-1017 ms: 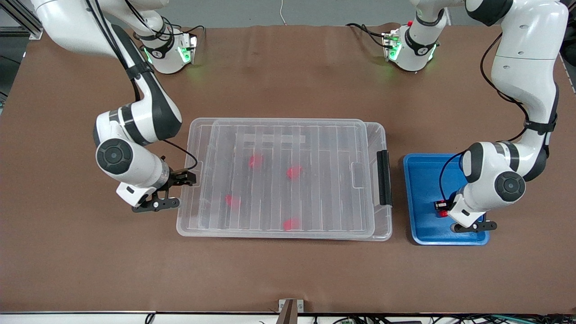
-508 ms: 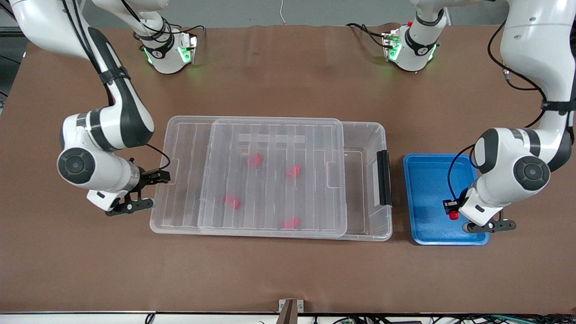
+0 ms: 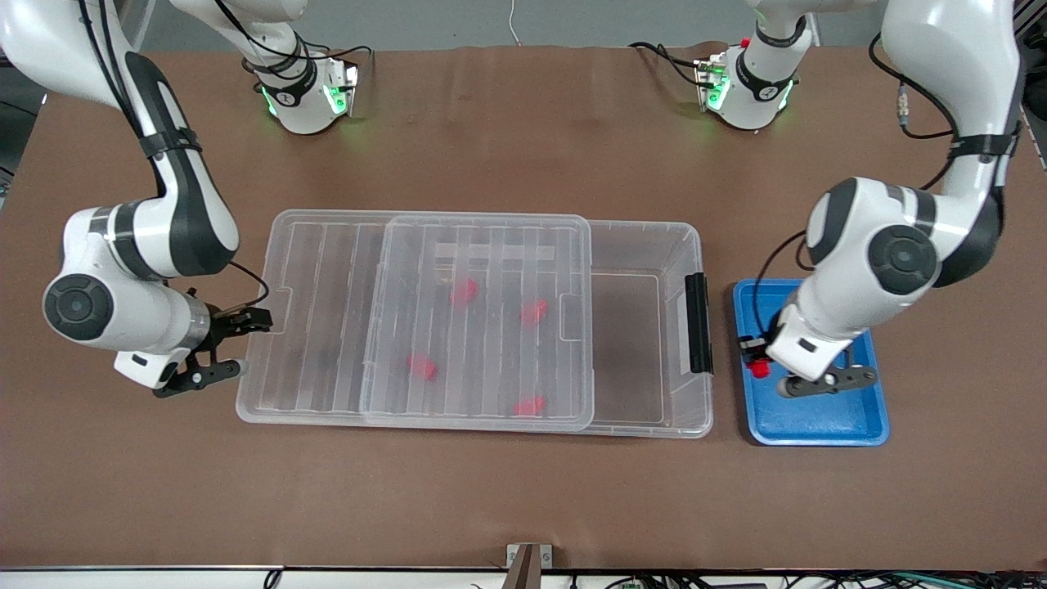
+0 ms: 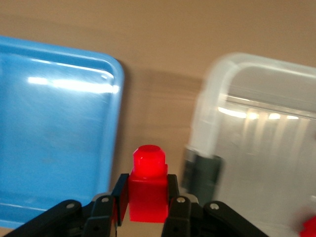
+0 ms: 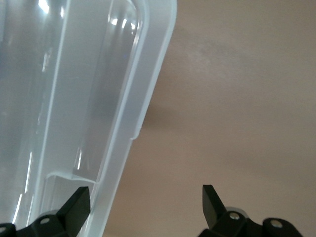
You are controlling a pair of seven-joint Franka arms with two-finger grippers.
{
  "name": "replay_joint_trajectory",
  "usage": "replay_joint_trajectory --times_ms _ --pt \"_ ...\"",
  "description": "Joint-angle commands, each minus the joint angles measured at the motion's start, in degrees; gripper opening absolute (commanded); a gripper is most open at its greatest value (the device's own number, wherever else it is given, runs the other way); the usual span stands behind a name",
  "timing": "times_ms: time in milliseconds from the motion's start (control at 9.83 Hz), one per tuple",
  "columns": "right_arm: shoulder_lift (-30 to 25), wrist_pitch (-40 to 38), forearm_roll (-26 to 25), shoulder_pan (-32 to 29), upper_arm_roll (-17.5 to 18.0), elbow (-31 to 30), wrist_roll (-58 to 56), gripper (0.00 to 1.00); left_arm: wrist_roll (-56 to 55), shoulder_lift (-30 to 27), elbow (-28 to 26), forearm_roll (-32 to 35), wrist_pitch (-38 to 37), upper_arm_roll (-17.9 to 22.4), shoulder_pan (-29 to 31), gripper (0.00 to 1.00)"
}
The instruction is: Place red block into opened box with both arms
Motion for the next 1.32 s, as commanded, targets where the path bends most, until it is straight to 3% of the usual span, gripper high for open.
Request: replay_joint_trajectory --times_ms 0,407,712,1017,1220 --pt "-1.6 -0.8 -1.2 -2.1 0.7 -0.8 -2.7 1.0 -6.3 1.5 0.2 0.8 0.1 -0.3 -4.0 0.0" --pt "-3.7 -1.8 -0.5 -1.7 0.7 1.0 -1.3 1.0 -11.0 3.3 1.0 0.9 0.3 -0.2 -9.4 0.0" --pt "-9.9 -7.5 -0.9 -0.8 1.0 3.7 18.8 1.0 -11.7 8.1 1.1 0.9 2.3 -0.2 -11.5 0.0" --pt "-17.9 -10.3 -0.1 -0.8 -0.7 4.0 23.1 1.0 -11.7 12.6 1.2 2.8 4.6 -0.2 -12.9 0.0" --pt "-23.7 -16.3 6.6 -0.8 -4.4 4.0 22.2 1.0 -11.7 15.9 3.0 3.4 5.4 -0.2 -13.2 0.01"
